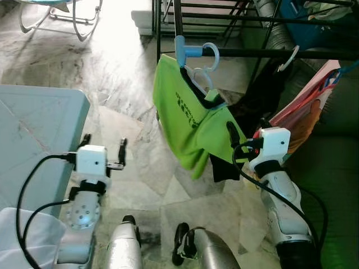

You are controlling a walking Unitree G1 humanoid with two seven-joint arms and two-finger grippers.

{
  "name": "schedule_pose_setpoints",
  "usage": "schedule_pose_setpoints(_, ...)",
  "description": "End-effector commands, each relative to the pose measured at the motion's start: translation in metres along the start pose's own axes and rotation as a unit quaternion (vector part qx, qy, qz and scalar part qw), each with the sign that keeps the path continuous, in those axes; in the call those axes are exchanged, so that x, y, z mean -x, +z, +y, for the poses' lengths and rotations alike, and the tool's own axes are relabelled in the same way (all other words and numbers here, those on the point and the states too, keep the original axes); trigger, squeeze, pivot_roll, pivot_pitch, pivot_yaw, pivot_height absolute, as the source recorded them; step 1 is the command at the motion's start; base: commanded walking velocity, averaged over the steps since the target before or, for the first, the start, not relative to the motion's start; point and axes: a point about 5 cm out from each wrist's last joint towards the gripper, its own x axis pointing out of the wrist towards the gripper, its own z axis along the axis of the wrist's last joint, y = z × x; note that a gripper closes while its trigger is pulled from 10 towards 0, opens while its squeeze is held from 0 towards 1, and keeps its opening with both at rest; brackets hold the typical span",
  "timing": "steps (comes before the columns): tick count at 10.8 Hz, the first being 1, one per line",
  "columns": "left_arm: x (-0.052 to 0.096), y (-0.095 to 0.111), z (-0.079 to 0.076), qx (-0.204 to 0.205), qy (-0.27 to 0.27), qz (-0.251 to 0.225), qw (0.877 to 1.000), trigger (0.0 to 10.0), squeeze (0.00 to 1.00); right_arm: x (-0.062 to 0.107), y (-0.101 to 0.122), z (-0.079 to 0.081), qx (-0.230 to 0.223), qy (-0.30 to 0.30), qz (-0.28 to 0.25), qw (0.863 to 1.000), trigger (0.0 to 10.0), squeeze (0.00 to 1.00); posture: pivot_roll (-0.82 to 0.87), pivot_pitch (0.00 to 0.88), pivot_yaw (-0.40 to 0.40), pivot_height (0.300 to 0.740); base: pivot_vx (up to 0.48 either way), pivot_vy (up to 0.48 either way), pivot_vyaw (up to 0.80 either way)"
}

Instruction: Hang hanger

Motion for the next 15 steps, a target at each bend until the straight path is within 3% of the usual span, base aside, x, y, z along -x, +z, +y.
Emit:
schedule_pose_setpoints(1, 0.001, 0.000, 0.000, -0.004, 0.000, 0.003, 1.000, 10.0, 0.00, -0.001, 0.007, -0.005, 0.010, -0.007, -0.007, 1.000, 10.0, 1.00, 0.12, 0.228, -0.096, 0.740, 0.000, -0.304, 0.00)
schedule_pose_setpoints(3, -0.001, 0.000, 0.003, -0.007, 0.005, 0.003, 1.000, 10.0, 0.00, -0.004, 0.011, -0.007, 0.013, -0.009, -0.010, 1.000, 10.0, 1.00, 0.12, 0.226, -0.098, 0.740, 0.000, -0.306, 0.00)
schedule_pose_setpoints(6, -0.003, 0.000, -0.002, -0.007, -0.003, 0.002, 1.000, 10.0, 0.00, -0.007, 0.013, 0.002, 0.019, 0.007, -0.016, 1.000, 10.0, 1.00, 0.11, 0.215, -0.098, 0.740, 0.000, -0.305, 0.00)
schedule_pose_setpoints(8, -0.004, -0.001, 0.000, -0.007, 0.007, 0.003, 1.000, 10.0, 0.00, -0.008, 0.014, 0.001, 0.033, 0.007, -0.017, 0.999, 10.0, 1.00, 0.11, 0.212, -0.100, 0.740, 0.000, 0.000, 0.00)
schedule_pose_setpoints(9, -0.005, -0.001, 0.002, -0.007, 0.012, 0.003, 1.000, 10.0, 0.00, -0.009, 0.015, 0.000, 0.039, 0.005, -0.020, 0.999, 10.0, 0.84, 0.11, 0.210, -0.100, 0.740, 0.000, 0.000, 0.00)
schedule_pose_setpoints(10, -0.006, -0.002, 0.004, -0.001, 0.027, 0.003, 1.000, 10.0, 0.00, -0.009, 0.015, 0.000, 0.046, -0.002, -0.019, 0.999, 10.0, 0.03, 0.11, 0.207, -0.098, 0.740, 0.000, 0.000, 0.00)
schedule_pose_setpoints(13, -0.007, -0.004, 0.006, 0.006, 0.036, 0.010, 0.999, 10.0, 0.00, -0.008, 0.011, -0.001, 0.037, -0.012, -0.010, 0.999, 10.0, 0.00, 0.11, 0.205, -0.094, 0.740, 0.000, 0.000, 0.00)
schedule_pose_setpoints(15, -0.008, -0.004, 0.007, 0.003, 0.037, 0.008, 0.999, 10.0, 0.00, -0.006, 0.007, -0.011, 0.044, -0.049, -0.003, 0.998, 10.0, 0.00, 0.11, 0.205, -0.094, 0.740, 0.000, 0.000, 0.00)
